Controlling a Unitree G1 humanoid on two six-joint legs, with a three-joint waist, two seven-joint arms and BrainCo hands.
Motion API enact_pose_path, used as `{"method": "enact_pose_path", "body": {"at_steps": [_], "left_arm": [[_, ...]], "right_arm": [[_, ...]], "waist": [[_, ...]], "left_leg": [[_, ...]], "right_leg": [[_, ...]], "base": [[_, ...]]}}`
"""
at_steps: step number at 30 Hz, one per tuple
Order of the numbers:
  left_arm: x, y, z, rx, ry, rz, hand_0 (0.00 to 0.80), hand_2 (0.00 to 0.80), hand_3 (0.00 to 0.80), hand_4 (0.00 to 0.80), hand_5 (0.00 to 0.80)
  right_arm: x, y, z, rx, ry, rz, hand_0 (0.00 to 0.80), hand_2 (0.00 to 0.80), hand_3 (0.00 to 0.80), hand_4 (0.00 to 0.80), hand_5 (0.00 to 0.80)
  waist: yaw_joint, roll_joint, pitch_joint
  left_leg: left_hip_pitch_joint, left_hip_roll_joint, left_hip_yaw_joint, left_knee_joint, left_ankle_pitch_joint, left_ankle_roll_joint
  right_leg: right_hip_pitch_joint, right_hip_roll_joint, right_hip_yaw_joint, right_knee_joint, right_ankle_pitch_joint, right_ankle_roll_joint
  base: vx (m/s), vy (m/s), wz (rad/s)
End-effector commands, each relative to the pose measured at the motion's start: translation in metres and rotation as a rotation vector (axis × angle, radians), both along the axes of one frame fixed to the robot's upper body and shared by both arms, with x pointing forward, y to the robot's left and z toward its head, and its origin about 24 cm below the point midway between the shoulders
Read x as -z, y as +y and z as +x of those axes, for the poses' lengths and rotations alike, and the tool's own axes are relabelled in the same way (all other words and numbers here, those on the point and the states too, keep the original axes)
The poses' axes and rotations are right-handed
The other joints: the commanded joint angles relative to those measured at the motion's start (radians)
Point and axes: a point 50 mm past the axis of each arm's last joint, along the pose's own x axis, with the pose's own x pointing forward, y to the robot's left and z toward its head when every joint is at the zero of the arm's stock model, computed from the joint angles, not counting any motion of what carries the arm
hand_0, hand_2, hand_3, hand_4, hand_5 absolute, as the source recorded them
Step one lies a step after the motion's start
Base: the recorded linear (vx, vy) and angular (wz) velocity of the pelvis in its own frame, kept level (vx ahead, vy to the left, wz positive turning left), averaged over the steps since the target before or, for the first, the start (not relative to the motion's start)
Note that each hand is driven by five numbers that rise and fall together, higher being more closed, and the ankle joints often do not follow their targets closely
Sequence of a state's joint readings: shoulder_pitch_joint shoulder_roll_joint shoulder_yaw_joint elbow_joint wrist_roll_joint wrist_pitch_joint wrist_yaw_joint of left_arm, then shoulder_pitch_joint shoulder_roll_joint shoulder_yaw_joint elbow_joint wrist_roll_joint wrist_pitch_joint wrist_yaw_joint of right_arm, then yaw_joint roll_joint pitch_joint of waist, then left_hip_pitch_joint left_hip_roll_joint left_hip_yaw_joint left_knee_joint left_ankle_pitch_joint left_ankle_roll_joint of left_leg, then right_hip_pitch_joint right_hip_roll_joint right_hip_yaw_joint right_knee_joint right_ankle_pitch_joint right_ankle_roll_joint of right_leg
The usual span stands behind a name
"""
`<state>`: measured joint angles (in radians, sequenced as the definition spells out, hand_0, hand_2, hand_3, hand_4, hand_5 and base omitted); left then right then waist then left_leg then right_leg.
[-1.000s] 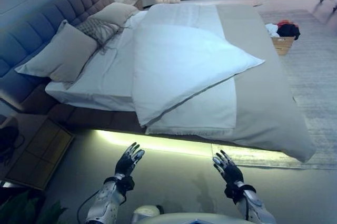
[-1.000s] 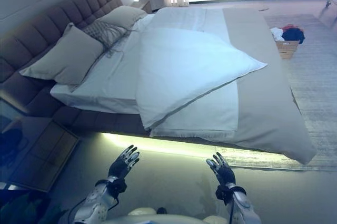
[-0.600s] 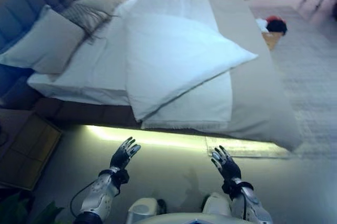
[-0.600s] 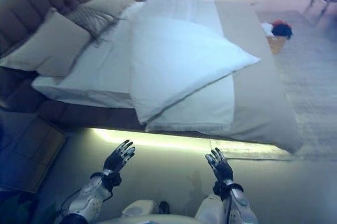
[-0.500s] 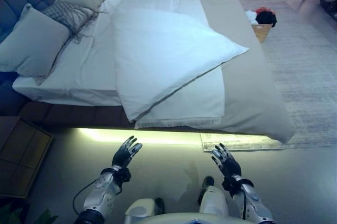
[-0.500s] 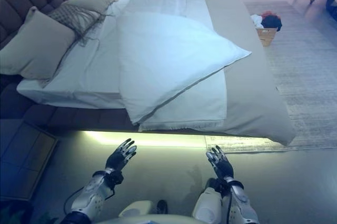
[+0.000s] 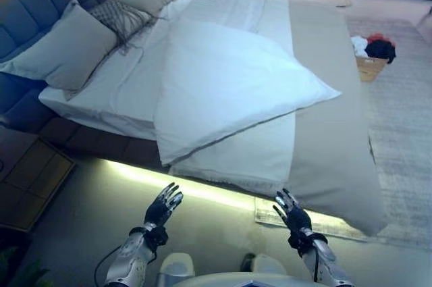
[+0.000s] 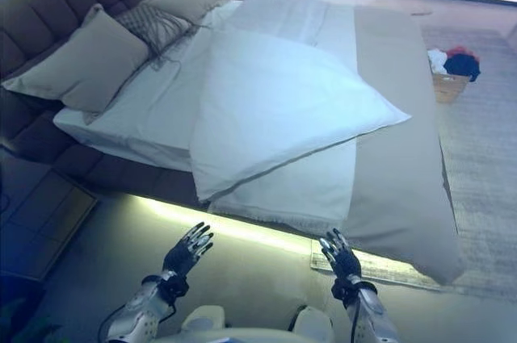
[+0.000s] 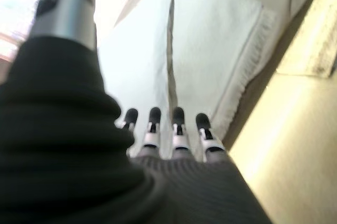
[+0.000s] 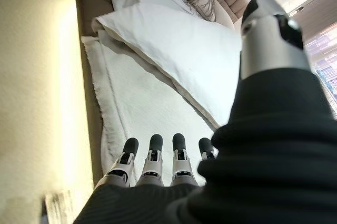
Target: Make the bed neatly
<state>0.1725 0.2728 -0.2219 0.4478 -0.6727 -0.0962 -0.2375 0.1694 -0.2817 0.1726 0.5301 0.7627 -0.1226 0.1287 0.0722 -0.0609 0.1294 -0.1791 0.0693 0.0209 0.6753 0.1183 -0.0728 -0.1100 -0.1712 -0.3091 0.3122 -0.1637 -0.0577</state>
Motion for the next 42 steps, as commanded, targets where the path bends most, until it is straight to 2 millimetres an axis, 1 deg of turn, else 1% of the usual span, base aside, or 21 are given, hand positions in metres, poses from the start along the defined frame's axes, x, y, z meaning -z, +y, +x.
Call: {"method": "enact_pose_path", "body": {"at_steps": [1, 4, 6, 9, 11, 15, 17, 19, 21, 23, 24, 25, 26, 27, 29, 30, 31, 34, 35, 38, 42], "left_arm": [[-0.032, -0.001, 0.02, 0.008, -0.197, -0.007, 0.0, 0.0, 0.0, 0.0, 0.0], [-0.027, 0.002, 0.017, -0.003, -0.161, 0.002, 0.0, 0.0, 0.0, 0.0, 0.0], [-0.024, 0.002, 0.015, -0.005, -0.146, 0.001, 0.0, 0.0, 0.0, 0.0, 0.0], [-0.018, 0.003, 0.008, -0.015, -0.116, 0.004, 0.0, 0.0, 0.0, 0.0, 0.0], [-0.013, 0.005, 0.001, -0.031, -0.084, -0.002, 0.0, 0.0, 0.0, 0.0, 0.0], [-0.004, 0.009, -0.011, -0.049, -0.032, -0.02, 0.0, 0.0, 0.0, 0.0, 0.0], [-0.001, 0.012, -0.016, -0.057, -0.017, -0.033, 0.0, 0.0, 0.0, 0.0, 0.0], [-0.002, 0.017, -0.017, -0.05, -0.025, -0.036, 0.0, 0.0, 0.0, 0.0, 0.0], [-0.005, 0.022, -0.016, -0.029, -0.027, -0.013, 0.0, 0.0, 0.0, 0.0, 0.0], [-0.01, 0.023, -0.011, 0.006, -0.046, 0.01, 0.0, 0.0, 0.0, 0.0, 0.0], [-0.014, 0.02, -0.007, 0.016, -0.073, 0.007, 0.0, 0.0, 0.0, 0.0, 0.0], [-0.017, 0.019, -0.006, 0.015, -0.083, 0.005, 0.0, 0.0, 0.0, 0.0, 0.0], [-0.019, 0.02, -0.005, 0.012, -0.091, 0.008, 0.0, 0.0, 0.0, 0.0, 0.0], [-0.02, 0.022, -0.005, 0.005, -0.103, 0.019, 0.0, 0.0, 0.0, 0.0, 0.0], [-0.021, 0.026, -0.001, -0.019, -0.107, 0.047, 0.0, 0.0, 0.0, 0.0, 0.0], [-0.023, 0.029, 0.006, -0.04, -0.116, 0.066, 0.0, 0.0, 0.0, 0.0, 0.0], [-0.025, 0.031, 0.012, -0.052, -0.126, 0.074, 0.0, 0.0, 0.0, 0.0, 0.0], [-0.031, 0.036, 0.021, -0.089, -0.146, 0.094, 0.0, 0.0, 0.0, 0.0, 0.0], [-0.032, 0.038, 0.024, -0.097, -0.153, 0.099, 0.0, 0.0, 0.0, 0.0, 0.0], [-0.034, 0.038, 0.028, -0.083, -0.176, 0.114, 0.0, 0.0, 0.0, 0.0, 0.0], [-0.034, 0.033, 0.03, -0.079, -0.19, 0.123, 0.0, 0.0, 0.0, 0.0, 0.0]], "right_arm": [[-0.017, -0.003, 0.008, 0.015, -0.086, 0.005, 0.0, 0.0, 0.0, 0.0, 0.0], [-0.015, -0.002, 0.003, 0.038, -0.056, 0.006, 0.0, 0.0, 0.0, 0.0, 0.0], [-0.014, -0.001, -0.001, 0.035, -0.05, 0.011, 0.0, 0.0, 0.0, 0.0, 0.0], [-0.014, 0.001, -0.005, 0.014, -0.042, 0.011, 0.0, 0.0, 0.0, 0.0, 0.0], [-0.013, 0.001, -0.008, -0.004, -0.029, 0.004, 0.0, 0.0, 0.0, 0.0, 0.0], [-0.012, 0.004, -0.012, -0.031, -0.018, 0.004, 0.0, 0.0, 0.0, 0.0, 0.0], [-0.011, 0.006, -0.014, -0.043, -0.008, 0.003, 0.0, 0.0, 0.0, 0.0, 0.0], [-0.008, 0.01, -0.017, -0.051, 0.001, -0.005, 0.0, 0.0, 0.0, 0.0, 0.0], [-0.005, 0.013, -0.022, -0.014, 0.025, -0.004, 0.0, 0.0, 0.0, 0.0, 0.0], [-0.003, 0.017, -0.025, 0.036, 0.039, 0.024, 0.0, 0.0, 0.0, 0.0, 0.0], [-0.005, 0.021, -0.025, 0.038, 0.027, 0.031, 0.0, 0.0, 0.0, 0.0, 0.0], [-0.006, 0.026, -0.026, 0.037, 0.017, 0.031, 0.0, 0.0, 0.0, 0.0, 0.0], [-0.006, 0.028, -0.027, 0.038, 0.008, 0.032, 0.0, 0.0, 0.0, 0.0, 0.0], [-0.006, 0.031, -0.028, 0.045, 0.001, 0.039, 0.0, 0.0, 0.0, 0.0, 0.0], [-0.004, 0.034, -0.028, 0.053, 0.004, 0.041, 0.0, 0.0, 0.0, 0.0, 0.0], [-0.002, 0.035, -0.026, 0.052, 0.004, 0.048, 0.0, 0.0, 0.0, 0.0, 0.0], [-0.001, 0.036, -0.024, 0.045, 0.0, 0.055, 0.0, 0.0, 0.0, 0.0, 0.0], [0.001, 0.036, -0.014, 0.02, -0.019, 0.072, 0.0, 0.0, 0.0, 0.0, 0.0], [0.0, 0.036, -0.008, 0.017, -0.024, 0.081, 0.0, 0.0, 0.0, 0.0, 0.0], [0.001, 0.034, 0.0, 0.031, -0.027, 0.103, 0.0, 0.0, 0.0, 0.0, 0.0], [0.006, 0.033, -0.002, 0.024, -0.004, 0.109, 0.0, 0.0, 0.0, 0.0, 0.0]], "waist": [[0.008, 0.001, 0.036], [0.031, 0.029, 0.022], [0.053, 0.047, 0.02], [0.072, 0.077, 0.019], [0.075, 0.103, 0.022], [0.082, 0.144, 0.026], [0.081, 0.147, 0.023], [0.085, 0.137, 0.009], [0.09, 0.115, -0.005], [0.104, 0.076, -0.025], [0.116, 0.064, -0.038], [0.122, 0.06, -0.049], [0.125, 0.06, -0.057], [0.128, 0.047, -0.059], [0.133, 0.044, -0.063], [0.137, 0.052, -0.068], [0.136, 0.047, -0.065], [0.132, 0.036, -0.046], [0.129, 0.034, -0.04], [0.116, 0.018, -0.034], [0.11, -0.015, -0.031]], "left_leg": [[0.027, -0.012, 0.071, -0.126, -0.021, 0.021], [0.024, 0.031, 0.02, -0.44, 0.086, -0.02], [0.013, 0.059, -0.011, -0.558, 0.155, -0.049], [-0.009, 0.111, -0.031, -0.646, 0.229, -0.075], [-0.012, 0.144, -0.024, -0.681, 0.26, -0.087], [0.005, 0.178, -0.018, -0.703, 0.256, -0.096], [0.008, 0.163, -0.008, -0.666, 0.2, -0.088], [0.016, 0.124, 0.018, -0.644, 0.095, -0.054], [0.018, 0.067, 0.032, -0.592, 0.044, -0.013], [-0.017, 0.008, 0.064, -0.508, -0.009, 0.037], [-0.024, -0.023, 0.068, -0.504, -0.024, 0.069], [-0.011, -0.045, 0.065, -0.518, -0.031, 0.091], [-0.001, -0.06, 0.064, -0.528, -0.037, 0.106], [0.019, -0.092, 0.055, -0.531, -0.063, 0.115], [0.028, -0.106, 0.046, -0.524, -0.078, 0.125], [0.024, -0.094, 0.049, -0.522, -0.065, 0.131], [0.029, -0.093, 0.054, -0.513, -0.072, 0.126], [0.072, -0.097, 0.064, -0.516, -0.091, 0.11], [0.092, -0.101, 0.061, -0.528, -0.098, 0.105], [0.112, -0.109, 0.07, -0.551, -0.116, 0.102], [0.131, -0.105, 0.076, -0.552, -0.152, 0.1]], "right_leg": [[0.091, 0.051, 0.007, -0.207, 0.189, 0.101], [0.129, 0.095, 0.032, -0.229, 0.159, 0.107], [0.162, 0.112, 0.048, -0.234, 0.135, 0.105], [0.189, 0.12, 0.065, -0.204, 0.081, 0.092], [0.202, 0.118, 0.067, -0.155, 0.037, 0.08], [0.218, 0.085, 0.059, -0.024, -0.049, 0.076], [0.232, 0.033, 0.058, 0.041, -0.084, 0.096], [0.241, -0.054, 0.052, 0.114, -0.113, 0.137], [0.271, -0.132, 0.055, 0.158, -0.119, 0.177], [0.31, -0.201, 0.064, 0.201, -0.029, 0.2], [0.305, -0.234, 0.07, 0.259, 0.043, 0.206], [0.28, -0.247, 0.084, 0.315, 0.083, 0.202], [0.255, -0.252, 0.094, 0.371, 0.1, 0.2], [0.232, -0.267, 0.11, 0.436, 0.098, 0.207], [0.203, -0.256, 0.107, 0.413, 0.11, 0.196], [0.184, -0.228, 0.08, 0.329, 0.128, 0.174], [0.171, -0.209, 0.066, 0.245, 0.123, 0.168], [0.124, -0.155, 0.023, 0.032, 0.151, 0.163], [0.104, -0.133, 0.02, -0.041, 0.172, 0.165], [0.063, -0.101, 0.041, -0.152, 0.24, 0.193], [0.037, -0.09, 0.047, -0.203, 0.289, 0.218]], "base": [[0.285, 0.036, -0.19], [0.353, 0.114, -0.24], [0.405, 0.156, -0.32], [0.422, 0.194, -0.52], [0.473, 0.251, -0.22], [0.542, 0.34, -0.07], [0.544, 0.385, -0.08], [0.566, 0.456, -0.09], [0.53, 0.417, -0.17], [0.428, 0.285, -0.01], [0.385, 0.296, 0.31], [0.36, 0.33, 0.33], [0.365, 0.278, 0.2], [0.33, 0.195, 0.19], [0.234, 0.065, 0.1], [0.149, -0.05, -0.11], [0.133, -0.104, -0.22], [0.111, -0.146, -0.35], [0.114, -0.145, -0.58], [0.113, -0.11, -0.33], [0.156, -0.154, -0.12]]}}
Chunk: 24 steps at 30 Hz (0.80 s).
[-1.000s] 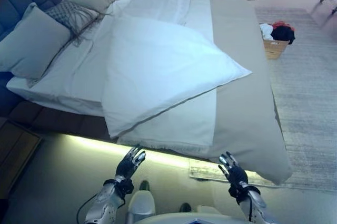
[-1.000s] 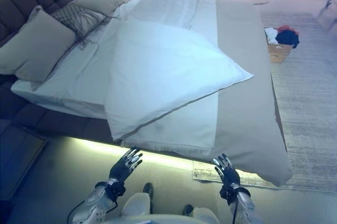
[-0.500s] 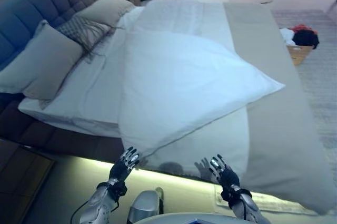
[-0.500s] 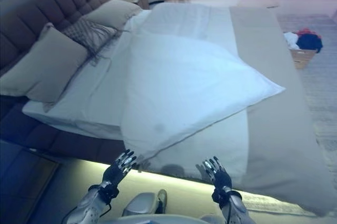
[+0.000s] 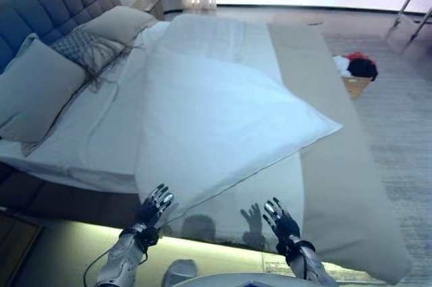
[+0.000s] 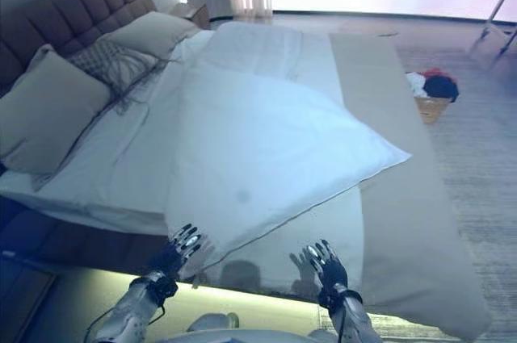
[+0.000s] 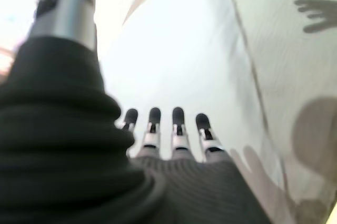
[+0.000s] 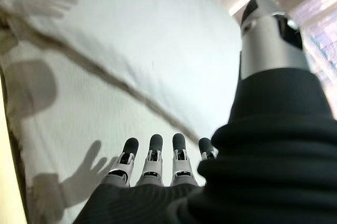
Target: Make the bed neatly
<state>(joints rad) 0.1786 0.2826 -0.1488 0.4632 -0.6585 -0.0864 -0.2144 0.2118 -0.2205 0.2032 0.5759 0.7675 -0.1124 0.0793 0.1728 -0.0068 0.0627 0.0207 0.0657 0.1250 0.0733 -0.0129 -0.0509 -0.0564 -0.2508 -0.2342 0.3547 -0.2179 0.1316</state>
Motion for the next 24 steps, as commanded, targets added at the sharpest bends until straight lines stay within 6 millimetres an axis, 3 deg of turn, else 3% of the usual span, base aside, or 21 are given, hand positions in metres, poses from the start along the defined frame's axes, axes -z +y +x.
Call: {"method": "enact_pose_path", "body": {"at_steps": [1, 4, 7, 8, 9, 11, 13, 15, 16, 18, 21, 22, 24], "left_arm": [[-0.034, 0.012, 0.03, 0.011, -0.202, 0.106, 0.0, 0.0, 0.0, 0.0, 0.0], [-0.034, 0.01, 0.028, 0.06, -0.208, 0.221, 0.0, 0.0, 0.0, 0.0, 0.0], [-0.041, 0.011, 0.035, 0.099, -0.257, 0.44, 0.0, 0.0, 0.0, 0.0, 0.0], [-0.043, 0.014, 0.036, 0.085, -0.267, 0.524, 0.0, 0.0, 0.0, 0.0, 0.0], [-0.044, 0.015, 0.036, 0.069, -0.266, 0.56, 0.0, 0.0, 0.0, 0.0, 0.0], [-0.056, 0.02, 0.047, 0.056, -0.33, 0.793, 0.0, 0.0, 0.0, 0.0, 0.0], [-0.07, 0.023, 0.069, 0.065, -0.396, 0.92, 0.0, 0.0, 0.0, 0.0, 0.0], [-0.078, 0.017, 0.082, 0.093, -0.444, 0.993, 0.0, 0.0, 0.0, 0.0, 0.0], [-0.081, 0.016, 0.085, 0.113, -0.47, 1.042, 0.0, 0.0, 0.0, 0.0, 0.0], [-0.081, 0.017, 0.082, 0.145, -0.499, 1.212, 0.0, 0.0, 0.0, 0.0, 0.0], [-0.089, 0.023, 0.083, 0.086, -0.544, 1.403, 0.0, 0.0, 0.0, 0.0, 0.0], [-0.097, 0.025, 0.091, 0.049, -0.587, 1.468, 0.0, 0.0, 0.0, 0.0, 0.0], [-0.114, 0.024, 0.112, -0.035, -0.668, 1.577, 0.0, 0.0, 0.0, 0.0, 0.0]], "right_arm": [[-0.011, 0.013, 0.019, -0.004, -0.118, 0.066, 0.0, 0.0, 0.0, 0.0, 0.0], [-0.011, 0.009, 0.014, 0.007, -0.116, 0.082, 0.0, 0.0, 0.0, 0.0, 0.0], [-0.011, -0.001, 0.012, -0.005, -0.102, 0.062, 0.0, 0.0, 0.0, 0.0, 0.0], [-0.01, -0.004, 0.01, -0.022, -0.08, 0.025, 0.0, 0.0, 0.0, 0.0, 0.0], [-0.011, -0.008, 0.012, -0.029, -0.074, 0.004, 0.0, 0.0, 0.0, 0.0, 0.0], [-0.02, -0.011, 0.027, -0.06, -0.131, 0.015, 0.0, 0.0, 0.0, 0.0, 0.0], [-0.031, -0.006, 0.048, -0.096, -0.178, -0.025, 0.0, 0.0, 0.0, 0.0, 0.0], [-0.034, 0.0, 0.055, -0.106, -0.189, -0.033, 0.0, 0.0, 0.0, 0.0, 0.0], [-0.033, 0.002, 0.054, -0.11, -0.181, -0.036, 0.0, 0.0, 0.0, 0.0, 0.0], [-0.023, -0.002, 0.035, -0.095, -0.099, -0.052, 0.0, 0.0, 0.0, 0.0, 0.0], [-0.015, 0.0, 0.023, -0.106, -0.06, -0.041, 0.0, 0.0, 0.0, 0.0, 0.0], [-0.016, 0.001, 0.026, -0.115, -0.085, -0.033, 0.0, 0.0, 0.0, 0.0, 0.0], [-0.027, 0.002, 0.05, -0.125, -0.158, -0.047, 0.0, 0.0, 0.0, 0.0, 0.0]], "waist": [[0.007, -0.07, 0.036], [-0.014, -0.08, 0.022], [-0.038, -0.094, 0.032], [-0.041, -0.086, 0.044], [-0.042, -0.078, 0.049], [-0.043, -0.053, 0.078], [-0.048, -0.055, 0.096], [-0.042, -0.043, 0.104], [-0.04, -0.038, 0.108], [-0.051, -0.035, 0.122], [-0.08, -0.053, 0.14], [-0.092, -0.061, 0.162], [-0.103, -0.072, 0.217]], "left_leg": [[-0.058, -0.095, -0.03, 0.052, -0.03, 0.078], [-0.056, -0.07, -0.009, 0.058, -0.025, 0.069], [-0.082, -0.054, 0.036, 0.201, -0.089, 0.06], [-0.11, -0.027, 0.014, 0.248, -0.039, 0.03], [-0.112, -0.01, 0.002, 0.231, -0.018, 0.021], [-0.15, 0.029, -0.035, 0.172, 0.073, -0.009], [-0.181, 0.029, -0.005, 0.138, 0.027, 0.0], [-0.188, 0.024, -0.015, 0.11, 0.027, 0.01], [-0.187, 0.019, -0.017, 0.104, 0.024, 0.014], [-0.179, -0.014, -0.027, 0.141, -0.005, 0.041], [-0.188, -0.035, -0.03, 0.171, -0.042, 0.055], [-0.218, -0.035, -0.03, 0.186, -0.05, 0.057], [-0.307, -0.03, -0.028, 0.208, -0.039, 0.048]], "right_leg": [[-0.005, -0.001, -0.025, -0.244, 0.327, 0.029], [0.018, 0.029, -0.035, -0.258, 0.304, 0.024], [0.028, 0.028, -0.06, -0.256, 0.284, 0.015], [0.032, 0.041, -0.055, -0.254, 0.279, 0.004], [0.034, 0.05, -0.047, -0.256, 0.28, 0.002], [0.021, 0.066, -0.046, -0.254, 0.269, -0.012], [-0.021, 0.039, -0.052, -0.238, 0.26, 0.001], [-0.071, 0.001, -0.059, -0.159, 0.243, 0.008], [-0.088, -0.015, -0.058, -0.119, 0.231, 0.012], [-0.131, -0.068, -0.025, -0.021, 0.254, 0.024], [-0.184, -0.061, 0.011, -0.083, 0.311, 0.039], [-0.224, -0.051, 0.037, -0.086, 0.316, 0.046], [-0.278, -0.031, 0.037, -0.119, 0.33, 0.052]], "base": [[0.153, -0.182, 0.06], [0.129, -0.165, 0.21], [0.101, -0.068, 0.33], [0.074, 0.047, 0.28], [0.039, 0.148, 0.07], [-0.117, 0.25, -0.16], [-0.257, 0.206, -0.31], [-0.112, 0.178, -0.33], [0.078, 0.236, -0.44], [0.264, 0.153, -0.18], [0.142, -0.076, 0.07], [-0.222, -0.152, -0.13], [-0.42, -0.183, -0.04]]}}
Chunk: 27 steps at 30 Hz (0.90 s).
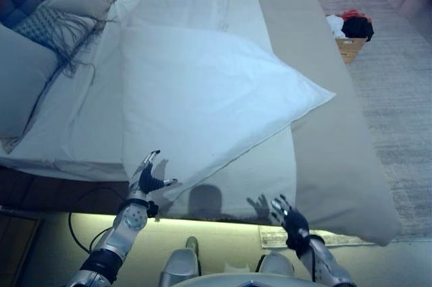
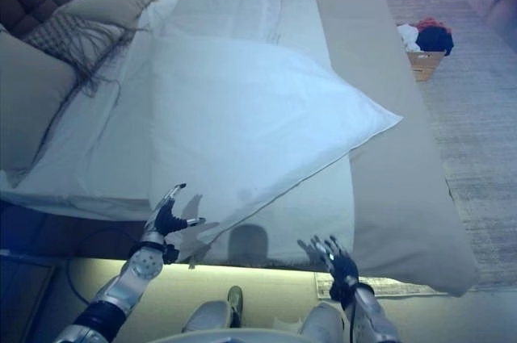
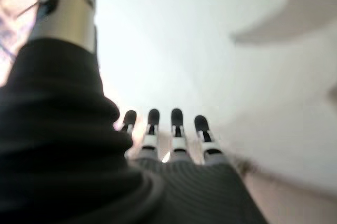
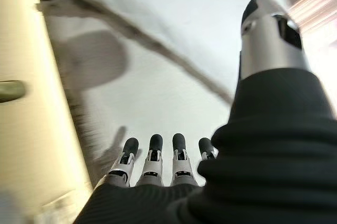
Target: Make the bed neatly
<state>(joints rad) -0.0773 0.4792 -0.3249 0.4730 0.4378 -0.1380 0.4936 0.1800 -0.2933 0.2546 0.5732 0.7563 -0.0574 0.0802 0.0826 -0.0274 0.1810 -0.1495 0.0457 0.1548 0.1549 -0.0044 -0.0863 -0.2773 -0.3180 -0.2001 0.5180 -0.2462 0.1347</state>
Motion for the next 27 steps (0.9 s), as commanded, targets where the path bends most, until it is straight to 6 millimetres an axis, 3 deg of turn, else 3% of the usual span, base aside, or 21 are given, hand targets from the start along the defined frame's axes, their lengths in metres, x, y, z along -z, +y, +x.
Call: {"method": "enact_pose_path", "body": {"at_steps": [1, 5, 9, 12, 19, 23, 27], "left_arm": [[-0.054, 0.002, 0.047, -0.039, -0.334, 0.192, 0.0, 0.0, 0.0, 0.0, 0.0], [-0.069, -0.014, 0.072, -0.081, -0.448, 0.297, 0.0, 0.0, 0.0, 0.0, 0.0], [-0.077, -0.023, 0.082, -0.087, -0.492, 0.382, 0.0, 0.0, 0.0, 0.0, 0.0], [-0.078, -0.018, 0.083, -0.143, -0.486, 0.408, 0.0, 0.0, 0.0, 0.0, 0.0], [-0.09, -0.004, 0.089, -0.239, -0.528, 0.436, 0.0, 0.0, 0.0, 0.0, 0.0], [-0.091, -0.006, 0.093, -0.281, -0.519, 0.423, 0.0, 0.0, 0.0, 0.0, 0.0], [-0.103, 0.005, 0.099, -0.366, -0.554, 0.398, 0.0, 0.0, 0.0, 0.0, 0.0]], "right_arm": [[-0.03, 0.013, 0.054, -0.034, -0.215, 0.011, 0.0, 0.0, 0.0, 0.0, 0.0], [-0.053, 0.016, 0.083, -0.033, -0.31, -0.028, 0.0, 0.0, 0.0, 0.0, 0.0], [-0.064, 0.011, 0.091, -0.036, -0.341, -0.074, 0.0, 0.0, 0.0, 0.0, 0.0], [-0.069, 0.007, 0.09, -0.037, -0.355, -0.091, 0.0, 0.0, 0.0, 0.0, 0.0], [-0.087, 0.001, 0.095, -0.049, -0.431, -0.108, 0.0, 0.0, 0.0, 0.0, 0.0], [-0.094, -0.003, 0.103, -0.04, -0.445, -0.126, 0.0, 0.0, 0.0, 0.0, 0.0], [-0.11, 0.009, 0.115, -0.093, -0.507, -0.12, 0.0, 0.0, 0.0, 0.0, 0.0]], "waist": [[-0.017, -0.051, 0.116], [-0.047, -0.035, 0.176], [-0.074, -0.006, 0.204], [-0.084, 0.013, 0.216], [-0.106, 0.048, 0.259], [-0.123, 0.066, 0.276], [-0.133, 0.064, 0.306]], "left_leg": [[-0.167, -0.007, -0.062, 0.125, -0.037, 0.077], [-0.276, 0.006, -0.071, 0.133, -0.005, 0.053], [-0.374, 0.012, -0.067, 0.216, -0.02, 0.052], [-0.425, 0.014, -0.066, 0.294, -0.069, 0.056], [-0.569, 0.0, -0.036, 0.499, -0.153, 0.096], [-0.625, -0.007, -0.037, 0.557, -0.157, 0.102], [-0.641, -0.008, -0.047, 0.515, -0.128, 0.092]], "right_leg": [[-0.083, 0.042, 0.002, -0.286, 0.36, 0.051], [-0.2, 0.056, 0.001, -0.271, 0.355, 0.054], [-0.318, 0.04, 0.012, -0.171, 0.341, 0.042], [-0.378, 0.041, 0.039, -0.073, 0.293, 0.046], [-0.518, 0.033, 0.098, 0.161, 0.221, 0.007], [-0.583, 0.036, 0.138, 0.228, 0.213, 0.0], [-0.602, 0.058, 0.149, 0.188, 0.224, 0.009]], "base": [[-0.377, -0.131, -0.01], [-0.206, -0.004, -0.1], [-0.055, 0.069, -0.11], [0.089, 0.087, -0.03], [0.014, 0.06, -0.04], [0.084, 0.114, -0.04], [0.036, 0.04, -0.11]]}}
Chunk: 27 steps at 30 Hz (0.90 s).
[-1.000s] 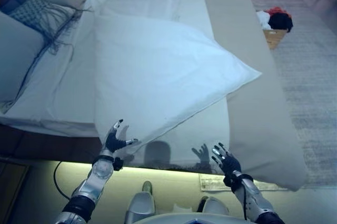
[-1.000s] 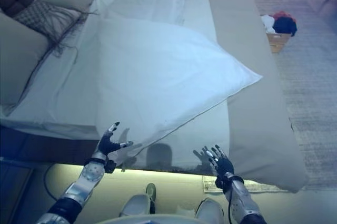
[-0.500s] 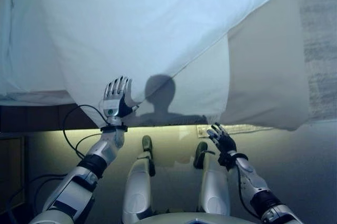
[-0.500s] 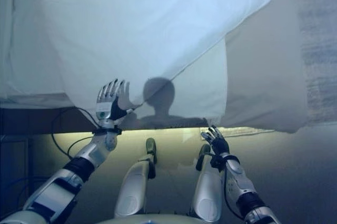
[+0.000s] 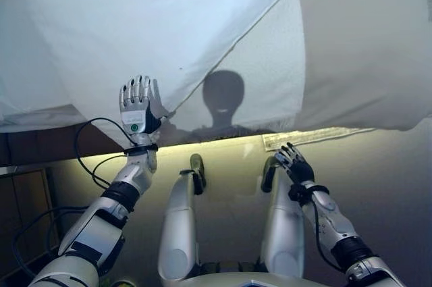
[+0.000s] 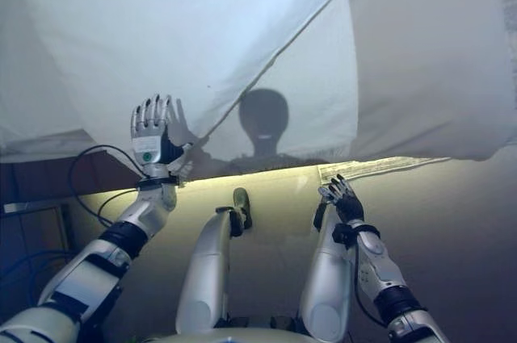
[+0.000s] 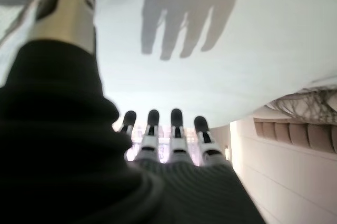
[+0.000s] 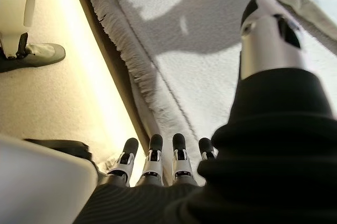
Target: Make the bed neatly
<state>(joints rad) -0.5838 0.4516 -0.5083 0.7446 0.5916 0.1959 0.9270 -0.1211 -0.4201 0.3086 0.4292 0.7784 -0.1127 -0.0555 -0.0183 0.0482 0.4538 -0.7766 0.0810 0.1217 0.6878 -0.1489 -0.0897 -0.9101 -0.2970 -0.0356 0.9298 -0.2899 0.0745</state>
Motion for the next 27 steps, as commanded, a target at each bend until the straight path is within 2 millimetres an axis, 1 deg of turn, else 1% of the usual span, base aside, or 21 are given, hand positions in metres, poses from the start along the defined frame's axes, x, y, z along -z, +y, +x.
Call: {"method": "enact_pose_path", "body": {"at_steps": [1, 4, 7, 12, 14, 16, 20, 23, 25, 26, 27], "left_arm": [[-0.022, 0.023, 0.008, -0.117, -0.104, -0.049, 0.0, 0.0, 0.0, 0.0, 0.0], [-0.035, 0.026, 0.017, -0.11, -0.091, -0.072, 0.0, 0.0, 0.0, 0.0, 0.0], [-0.037, 0.02, 0.022, -0.11, -0.075, -0.113, 0.0, 0.0, 0.0, 0.0, 0.0], [-0.043, 0.017, 0.026, -0.138, -0.098, -0.106, 0.0, 0.0, 0.0, 0.0, 0.0], [-0.049, 0.02, 0.028, -0.148, -0.112, -0.082, 0.0, 0.0, 0.0, 0.0, 0.0], [-0.058, 0.023, 0.031, -0.15, -0.117, -0.017, 0.0, 0.0, 0.0, 0.0, 0.0], [-0.071, 0.031, 0.035, -0.199, -0.114, 0.061, 0.0, 0.0, 0.0, 0.0, 0.0], [-0.076, 0.038, 0.038, -0.23, -0.067, 0.11, 0.0, 0.0, 0.0, 0.0, 0.0], [-0.077, 0.041, 0.04, -0.251, -0.024, 0.104, 0.0, 0.0, 0.0, 0.0, 0.0], [-0.078, 0.043, 0.041, -0.259, -0.011, 0.096, 0.129, 0.129, 0.129, 0.129, 0.129], [-0.078, 0.045, 0.041, -0.266, 0.003, 0.087, 0.395, 0.395, 0.395, 0.395, 0.395]], "right_arm": [[-0.024, 0.014, 0.005, -0.06, -0.105, 0.013, 0.0, 0.0, 0.0, 0.0, 0.0], [-0.033, 0.013, 0.009, -0.058, -0.127, 0.004, 0.0, 0.0, 0.0, 0.0, 0.0], [-0.039, 0.012, 0.013, -0.051, -0.147, -0.004, 0.0, 0.0, 0.0, 0.0, 0.0], [-0.044, 0.02, 0.018, -0.031, -0.173, 0.023, 0.0, 0.0, 0.0, 0.0, 0.0], [-0.046, 0.022, 0.018, -0.031, -0.179, 0.032, 0.0, 0.0, 0.0, 0.0, 0.0], [-0.046, 0.023, 0.017, -0.034, -0.186, 0.038, 0.0, 0.0, 0.0, 0.0, 0.0], [-0.048, 0.024, 0.019, -0.052, -0.193, 0.04, 0.0, 0.0, 0.0, 0.0, 0.0], [-0.051, 0.028, 0.022, -0.081, -0.211, 0.041, 0.0, 0.0, 0.0, 0.0, 0.0], [-0.054, 0.029, 0.023, -0.087, -0.219, 0.037, 0.0, 0.0, 0.0, 0.0, 0.0], [-0.055, 0.029, 0.024, -0.088, -0.222, 0.036, 0.0, 0.0, 0.0, 0.0, 0.0], [-0.057, 0.028, 0.024, -0.091, -0.225, 0.034, 0.0, 0.0, 0.0, 0.0, 0.0]], "waist": [[-0.033, -0.012, 0.04], [-0.039, -0.009, 0.063], [-0.047, -0.003, 0.066], [-0.047, -0.019, 0.066], [-0.049, -0.026, 0.066], [-0.051, -0.031, 0.066], [-0.058, -0.038, 0.066], [-0.063, -0.045, 0.066], [-0.067, -0.044, 0.066], [-0.068, -0.043, 0.066], [-0.069, -0.042, 0.066]], "left_leg": [[-0.014, -0.044, -0.014, -0.026, 0.021, 0.094], [-0.018, -0.048, -0.017, -0.044, 0.038, 0.088], [-0.038, -0.052, -0.018, -0.046, 0.044, 0.089], [-0.077, -0.054, -0.027, -0.042, 0.042, 0.088], [-0.087, -0.052, -0.028, -0.048, 0.044, 0.086], [-0.102, -0.051, -0.027, -0.045, 0.042, 0.086], [-0.153, -0.045, -0.024, 0.003, 0.03, 0.089], [-0.177, -0.035, -0.023, 0.015, 0.026, 0.086], [-0.182, -0.033, -0.019, 0.009, 0.029, 0.085], [-0.182, -0.033, -0.018, 0.006, 0.03, 0.084], [-0.184, -0.034, -0.017, 0.003, 0.03, 0.083]], "right_leg": [[0.031, 0.041, -0.014, -0.232, 0.274, 0.071], [0.023, 0.045, -0.014, -0.247, 0.286, 0.075], [0.001, 0.05, -0.005, -0.257, 0.3, 0.078], [-0.027, 0.061, -0.008, -0.287, 0.318, 0.089], [-0.031, 0.065, -0.01, -0.307, 0.326, 0.092], [-0.04, 0.067, -0.013, -0.314, 0.332, 0.092], [-0.081, 0.066, -0.006, -0.288, 0.344, 0.085], [-0.101, 0.066, -0.005, -0.28, 0.335, 0.086], [-0.108, 0.067, -0.002, -0.283, 0.337, 0.086], [-0.109, 0.067, -0.001, -0.286, 0.338, 0.086], [-0.112, 0.065, 0.0, -0.287, 0.339, 0.086]], "base": [[0.038, 0.02, -0.14], [0.047, 0.068, -0.12], [0.069, 0.064, -0.07], [0.08, -0.014, -0.04], [0.071, -0.023, -0.05], [0.056, -0.009, -0.05], [0.043, 0.016, -0.01], [0.004, 0.015, -0.03], [0.0, 0.044, -0.08], [-0.004, 0.051, -0.1], [-0.005, 0.043, -0.14]]}}
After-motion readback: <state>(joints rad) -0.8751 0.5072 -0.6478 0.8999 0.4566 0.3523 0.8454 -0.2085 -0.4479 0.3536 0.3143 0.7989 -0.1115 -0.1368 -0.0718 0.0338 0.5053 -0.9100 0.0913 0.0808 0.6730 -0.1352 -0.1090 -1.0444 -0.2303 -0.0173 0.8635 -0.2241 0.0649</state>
